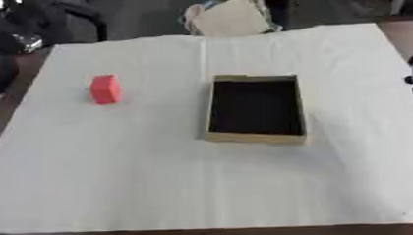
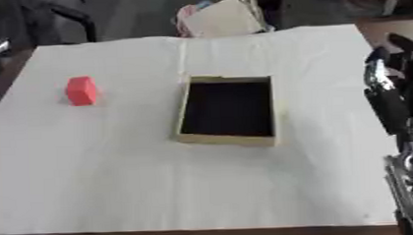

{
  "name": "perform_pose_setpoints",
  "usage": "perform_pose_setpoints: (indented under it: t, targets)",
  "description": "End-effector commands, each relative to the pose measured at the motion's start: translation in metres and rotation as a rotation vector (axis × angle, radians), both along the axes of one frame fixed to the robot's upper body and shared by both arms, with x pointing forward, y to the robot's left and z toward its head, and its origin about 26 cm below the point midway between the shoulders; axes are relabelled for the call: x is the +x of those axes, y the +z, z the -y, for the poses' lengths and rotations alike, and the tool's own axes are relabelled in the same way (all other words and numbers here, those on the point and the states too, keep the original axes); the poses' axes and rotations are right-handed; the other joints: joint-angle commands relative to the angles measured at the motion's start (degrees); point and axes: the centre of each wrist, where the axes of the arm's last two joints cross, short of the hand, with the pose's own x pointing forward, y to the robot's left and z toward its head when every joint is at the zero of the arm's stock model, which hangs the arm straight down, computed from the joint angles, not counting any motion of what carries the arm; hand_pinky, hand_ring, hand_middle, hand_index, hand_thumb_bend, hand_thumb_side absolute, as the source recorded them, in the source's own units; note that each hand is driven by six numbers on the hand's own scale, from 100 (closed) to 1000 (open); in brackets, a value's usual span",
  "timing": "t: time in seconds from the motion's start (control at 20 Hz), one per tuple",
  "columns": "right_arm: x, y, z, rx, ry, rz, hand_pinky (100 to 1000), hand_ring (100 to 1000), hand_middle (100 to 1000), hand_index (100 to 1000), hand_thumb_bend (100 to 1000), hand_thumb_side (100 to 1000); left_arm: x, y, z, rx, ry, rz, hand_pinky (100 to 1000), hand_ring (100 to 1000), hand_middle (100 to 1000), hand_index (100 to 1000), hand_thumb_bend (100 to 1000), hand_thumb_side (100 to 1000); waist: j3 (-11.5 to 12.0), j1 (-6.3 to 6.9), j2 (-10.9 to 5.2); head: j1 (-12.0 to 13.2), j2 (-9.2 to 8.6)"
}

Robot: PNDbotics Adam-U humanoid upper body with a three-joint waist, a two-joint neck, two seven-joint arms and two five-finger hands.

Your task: Pick up objects on the table and place them in the box.

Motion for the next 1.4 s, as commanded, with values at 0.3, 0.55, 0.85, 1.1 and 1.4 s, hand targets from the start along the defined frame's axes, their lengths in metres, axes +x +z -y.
perform_pose_setpoints:
  t: [0.3,0.55,0.85,1.1,1.4]
  targets:
    - [0.000,0.010,0.002,-0.008,0.004,0.028,574,734,541,858,100,620,0.012,-0.011,0.020,0.182,-0.054,-0.096,748,708,709,839,335,253,-0.10,-0.30,-0.69,0.04,-0.18]
    - [0.000,0.010,0.002,-0.007,0.006,0.028,574,734,541,857,100,620,0.020,-0.023,0.029,0.216,-0.059,-0.076,778,775,767,860,358,253,-0.13,-0.43,-0.67,0.09,-0.12]
    - [0.000,0.010,0.001,-0.004,0.008,0.027,574,734,540,858,100,622,0.026,-0.040,0.030,0.245,-0.034,-0.083,799,816,806,877,375,248,-0.32,-0.57,-0.54,0.13,-0.15]
    - [0.000,0.010,0.001,-0.002,0.011,0.028,574,734,540,858,100,623,0.029,-0.046,0.030,0.243,-0.014,-0.067,802,824,812,883,387,258,-0.39,-0.62,-0.39,0.17,-0.30]
    - [0.000,0.011,0.000,0.003,0.013,0.028,574,734,540,858,100,626,0.031,-0.055,0.032,0.238,0.041,-0.010,801,824,809,882,391,271,-0.62,-0.79,-0.09,0.29,-0.55]
